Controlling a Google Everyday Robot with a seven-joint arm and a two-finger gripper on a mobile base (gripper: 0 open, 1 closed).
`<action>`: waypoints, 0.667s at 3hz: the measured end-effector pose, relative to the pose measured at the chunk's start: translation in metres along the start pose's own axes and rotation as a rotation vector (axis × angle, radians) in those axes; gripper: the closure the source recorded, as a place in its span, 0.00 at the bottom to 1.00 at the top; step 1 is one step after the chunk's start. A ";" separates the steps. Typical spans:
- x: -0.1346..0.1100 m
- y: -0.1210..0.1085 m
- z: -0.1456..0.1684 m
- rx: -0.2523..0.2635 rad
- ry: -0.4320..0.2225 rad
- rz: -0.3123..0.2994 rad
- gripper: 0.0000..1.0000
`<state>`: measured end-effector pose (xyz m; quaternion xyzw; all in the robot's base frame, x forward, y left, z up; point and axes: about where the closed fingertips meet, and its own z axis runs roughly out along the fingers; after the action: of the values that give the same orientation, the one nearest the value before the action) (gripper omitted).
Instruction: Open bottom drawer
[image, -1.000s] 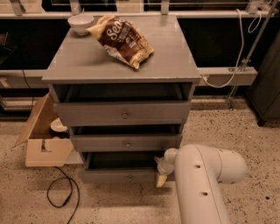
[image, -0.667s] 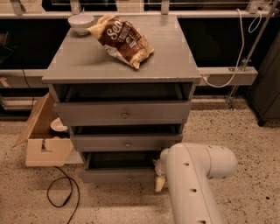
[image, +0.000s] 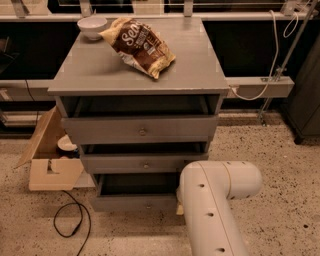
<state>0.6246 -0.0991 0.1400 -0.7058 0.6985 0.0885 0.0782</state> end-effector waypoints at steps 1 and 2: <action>-0.001 -0.001 -0.003 0.000 0.000 0.000 0.63; -0.001 -0.001 -0.006 0.000 0.000 0.000 0.93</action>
Offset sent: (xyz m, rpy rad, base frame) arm -0.1586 -0.0031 0.0952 -0.1514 -0.0703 -0.1121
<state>0.6261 -0.0993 0.1463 -0.7058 0.6985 0.0885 0.0782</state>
